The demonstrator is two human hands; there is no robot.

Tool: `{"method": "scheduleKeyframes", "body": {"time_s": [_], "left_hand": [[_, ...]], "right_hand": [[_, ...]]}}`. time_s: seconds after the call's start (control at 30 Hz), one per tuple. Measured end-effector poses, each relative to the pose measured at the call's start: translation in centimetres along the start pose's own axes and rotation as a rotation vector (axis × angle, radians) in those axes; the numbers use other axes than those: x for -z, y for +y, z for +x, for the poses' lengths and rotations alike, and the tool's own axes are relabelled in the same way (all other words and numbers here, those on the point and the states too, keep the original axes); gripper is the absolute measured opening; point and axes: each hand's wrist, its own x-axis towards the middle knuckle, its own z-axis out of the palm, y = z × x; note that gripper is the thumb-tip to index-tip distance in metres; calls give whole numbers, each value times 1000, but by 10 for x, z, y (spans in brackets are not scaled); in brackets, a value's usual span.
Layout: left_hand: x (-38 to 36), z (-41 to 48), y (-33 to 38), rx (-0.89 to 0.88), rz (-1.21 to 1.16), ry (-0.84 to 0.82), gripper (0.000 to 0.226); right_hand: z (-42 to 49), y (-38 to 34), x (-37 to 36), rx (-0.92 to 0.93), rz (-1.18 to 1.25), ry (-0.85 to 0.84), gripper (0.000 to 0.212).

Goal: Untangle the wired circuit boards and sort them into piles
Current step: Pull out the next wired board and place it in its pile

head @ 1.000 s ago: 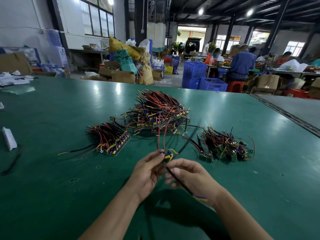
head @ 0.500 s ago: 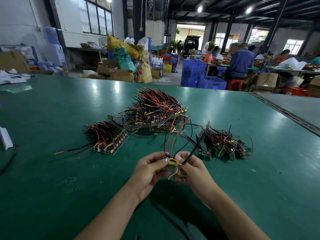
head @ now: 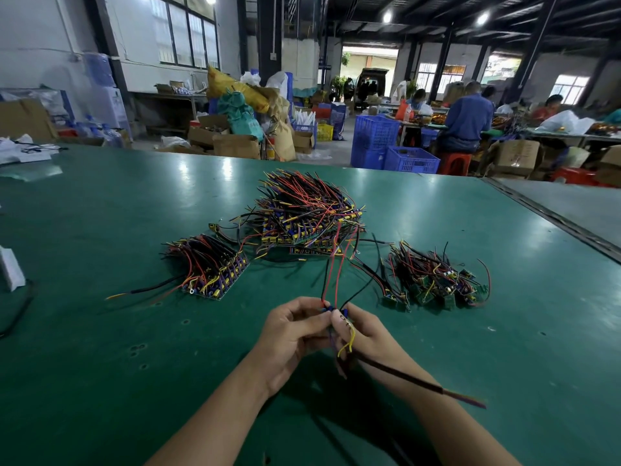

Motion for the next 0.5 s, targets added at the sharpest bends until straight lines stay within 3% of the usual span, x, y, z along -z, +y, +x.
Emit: {"method": "scheduleKeyframes", "body": {"time_s": [0.13, 0.23, 0.4, 0.5], "left_hand": [[-3, -2, -1, -95, 241, 56, 25], [-7, -6, -3, -185, 443, 0, 33], [-10, -12, -2, -130, 451, -102, 63], [-10, -11, -4, -158, 447, -60, 43]], "right_hand": [[-3, -9, 4, 38, -162, 30, 52], [-6, -16, 7, 40, -173, -21, 60], [-9, -22, 10, 43, -160, -120, 43], [-7, -21, 8, 7, -155, -102, 42]]}}
